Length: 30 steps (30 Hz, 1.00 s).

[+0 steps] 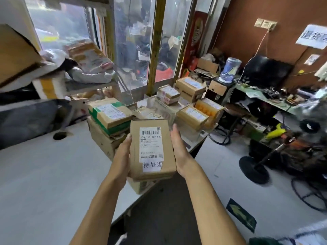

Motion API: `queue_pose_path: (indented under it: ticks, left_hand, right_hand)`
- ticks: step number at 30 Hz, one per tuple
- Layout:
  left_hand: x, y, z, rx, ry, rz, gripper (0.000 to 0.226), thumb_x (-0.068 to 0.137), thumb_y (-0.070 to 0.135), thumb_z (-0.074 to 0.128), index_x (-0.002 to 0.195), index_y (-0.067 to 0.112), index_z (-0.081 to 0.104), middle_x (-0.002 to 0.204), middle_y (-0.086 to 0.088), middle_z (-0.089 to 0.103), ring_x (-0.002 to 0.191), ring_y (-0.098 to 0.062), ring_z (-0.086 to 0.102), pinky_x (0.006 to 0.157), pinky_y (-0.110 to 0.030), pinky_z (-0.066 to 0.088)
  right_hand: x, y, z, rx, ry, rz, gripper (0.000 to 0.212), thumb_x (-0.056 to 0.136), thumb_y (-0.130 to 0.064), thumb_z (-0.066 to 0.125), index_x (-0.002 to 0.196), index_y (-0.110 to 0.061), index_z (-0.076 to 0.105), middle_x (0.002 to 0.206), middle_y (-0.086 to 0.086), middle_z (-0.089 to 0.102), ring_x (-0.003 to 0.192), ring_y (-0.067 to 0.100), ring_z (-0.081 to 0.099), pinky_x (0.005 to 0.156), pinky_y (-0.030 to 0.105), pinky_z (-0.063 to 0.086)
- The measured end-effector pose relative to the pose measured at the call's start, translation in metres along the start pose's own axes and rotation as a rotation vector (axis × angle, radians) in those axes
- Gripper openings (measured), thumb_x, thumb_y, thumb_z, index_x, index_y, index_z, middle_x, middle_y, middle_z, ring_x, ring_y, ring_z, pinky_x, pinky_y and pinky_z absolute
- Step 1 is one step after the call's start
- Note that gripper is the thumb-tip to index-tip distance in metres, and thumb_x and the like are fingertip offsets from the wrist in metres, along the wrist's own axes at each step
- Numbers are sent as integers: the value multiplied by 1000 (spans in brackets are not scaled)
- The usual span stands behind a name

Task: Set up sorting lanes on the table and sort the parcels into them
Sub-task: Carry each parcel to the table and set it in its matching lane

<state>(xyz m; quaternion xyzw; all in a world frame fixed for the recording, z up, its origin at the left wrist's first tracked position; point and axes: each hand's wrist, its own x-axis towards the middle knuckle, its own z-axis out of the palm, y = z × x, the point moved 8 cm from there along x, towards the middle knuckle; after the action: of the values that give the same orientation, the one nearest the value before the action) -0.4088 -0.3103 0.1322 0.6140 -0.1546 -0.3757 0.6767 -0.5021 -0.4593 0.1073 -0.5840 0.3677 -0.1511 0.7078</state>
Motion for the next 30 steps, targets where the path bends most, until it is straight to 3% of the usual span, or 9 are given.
queue_pose_path:
  ticks: [2, 4, 10, 14, 19, 23, 25, 28, 30]
  left_hand:
    - [12, 5, 1, 32, 43, 0, 40, 103, 54, 31, 104, 34, 66, 76, 21, 75, 67, 1, 72, 45, -15, 51]
    - [22, 8, 2, 47, 110, 5, 41, 103, 53, 29, 105, 34, 66, 73, 22, 74, 65, 2, 71, 44, -14, 50]
    - [44, -4, 9, 60, 314, -34, 44, 104, 55, 25, 106, 33, 62, 68, 25, 72, 61, 7, 68, 52, -24, 50]
    - [48, -13, 30, 52, 450, -84, 41, 104, 55, 24, 100, 36, 60, 62, 26, 69, 52, 8, 65, 60, -30, 42]
    - [48, -27, 50, 39, 571, -116, 42, 104, 54, 25, 98, 33, 61, 62, 24, 70, 53, 6, 67, 59, -29, 43]
    - [49, -31, 51, 61, 673, -122, 40, 103, 55, 26, 95, 34, 60, 57, 26, 67, 59, -7, 67, 57, -28, 41]
    - [49, -30, 52, 72, 690, -129, 39, 104, 53, 26, 95, 35, 58, 56, 28, 66, 59, -3, 66, 56, -27, 42]
    - [56, -31, 49, 86, 687, -132, 40, 105, 52, 25, 100, 34, 59, 62, 26, 69, 55, 6, 67, 46, -21, 47]
    - [62, -32, 46, 78, 679, -113, 46, 104, 55, 26, 109, 30, 64, 82, 16, 77, 67, 0, 73, 48, -19, 50]
  right_hand:
    - [19, -13, 2, 7, -71, -33, 83, 80, -94, 30, 147, -49, 47, 156, -8, 48, 146, 20, 42, 122, 53, 30]
    - [39, -19, 7, -28, -139, -6, 96, 70, -101, 34, 151, -50, 40, 160, -8, 42, 149, 22, 37, 123, 56, 26]
    - [96, -16, 14, -59, -352, 54, 79, 90, -86, 27, 144, -36, 56, 145, 2, 60, 138, 26, 53, 119, 56, 36]
    - [124, 6, 9, -125, -459, 119, 89, 69, -100, 39, 132, -42, 65, 135, -1, 68, 129, 25, 61, 113, 56, 43]
    - [131, 9, 2, -157, -556, 201, 71, 98, -76, 22, 137, -33, 63, 134, 3, 68, 128, 25, 62, 114, 52, 44]
    - [128, 4, 2, -198, -613, 198, 65, 103, -68, 21, 138, -32, 62, 136, 2, 67, 130, 25, 60, 114, 51, 44]
    - [131, 8, 2, -213, -613, 203, 63, 104, -66, 22, 138, -33, 62, 134, 2, 69, 129, 25, 61, 114, 52, 44]
    - [134, 7, 6, -201, -632, 212, 60, 101, -70, 25, 131, -37, 66, 127, -1, 72, 123, 23, 65, 111, 52, 48]
    - [136, 7, 9, -222, -627, 217, 63, 99, -74, 26, 132, -37, 64, 126, -1, 73, 121, 23, 66, 110, 51, 49]
